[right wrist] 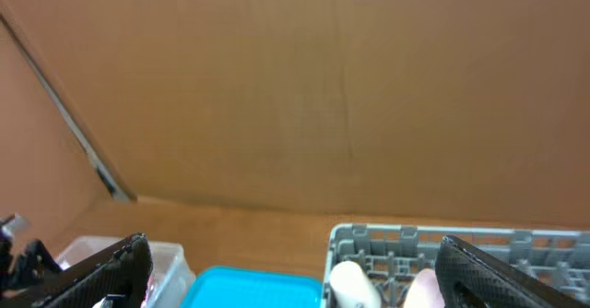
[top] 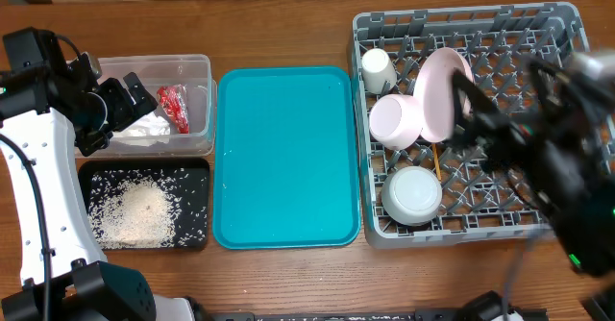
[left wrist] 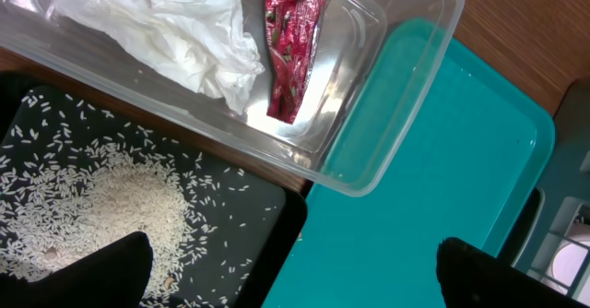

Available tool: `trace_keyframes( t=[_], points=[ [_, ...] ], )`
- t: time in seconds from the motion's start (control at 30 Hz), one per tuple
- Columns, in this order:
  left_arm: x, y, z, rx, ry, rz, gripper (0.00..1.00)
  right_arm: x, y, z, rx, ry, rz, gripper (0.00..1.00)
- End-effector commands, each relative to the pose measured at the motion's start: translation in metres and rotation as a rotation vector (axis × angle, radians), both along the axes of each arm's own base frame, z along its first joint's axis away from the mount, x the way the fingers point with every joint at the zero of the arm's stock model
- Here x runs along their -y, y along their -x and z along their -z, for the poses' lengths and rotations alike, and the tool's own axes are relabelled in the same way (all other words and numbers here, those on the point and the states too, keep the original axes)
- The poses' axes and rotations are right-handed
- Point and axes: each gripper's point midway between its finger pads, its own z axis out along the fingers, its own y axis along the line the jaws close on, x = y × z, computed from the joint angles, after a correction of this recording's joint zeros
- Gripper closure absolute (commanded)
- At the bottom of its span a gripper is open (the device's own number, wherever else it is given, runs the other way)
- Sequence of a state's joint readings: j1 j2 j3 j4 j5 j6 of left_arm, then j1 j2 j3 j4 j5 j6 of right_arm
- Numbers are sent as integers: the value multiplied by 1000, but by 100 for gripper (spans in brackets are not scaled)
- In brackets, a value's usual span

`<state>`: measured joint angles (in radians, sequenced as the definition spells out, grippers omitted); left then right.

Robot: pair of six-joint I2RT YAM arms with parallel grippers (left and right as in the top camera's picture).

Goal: Sort waste into correct bins and load items into the dishwasher

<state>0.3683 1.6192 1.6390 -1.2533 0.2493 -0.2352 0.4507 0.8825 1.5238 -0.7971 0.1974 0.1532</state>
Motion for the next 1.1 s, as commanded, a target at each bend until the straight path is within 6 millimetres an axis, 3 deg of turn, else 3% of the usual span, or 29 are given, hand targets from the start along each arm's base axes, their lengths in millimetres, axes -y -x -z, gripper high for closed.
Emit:
trace_keyframes(
  t=[0.0, 0.23, 0.47, 0.6, 0.77, 1.07],
  points=[
    [1, -1, -10, 28, -20, 13, 0, 20, 21, -5, 25, -3, 39, 0],
    [1, -1, -10, 28, -20, 13, 0, 63, 56, 12, -18, 22, 180, 0],
    [1, -1, -10, 28, -20, 13, 0, 78, 82, 48, -73, 17, 227, 0],
    [1, -1, -10, 28, -20, 13, 0, 87, 90, 78, -79, 12, 281, 0],
    [1, -1, -10, 28, -20, 13, 0, 93, 86, 114, -13, -35, 321, 0],
    [1, -1, -10, 28, -20, 13, 0, 93, 50, 176, 141, -209, 335, 0]
  ],
)
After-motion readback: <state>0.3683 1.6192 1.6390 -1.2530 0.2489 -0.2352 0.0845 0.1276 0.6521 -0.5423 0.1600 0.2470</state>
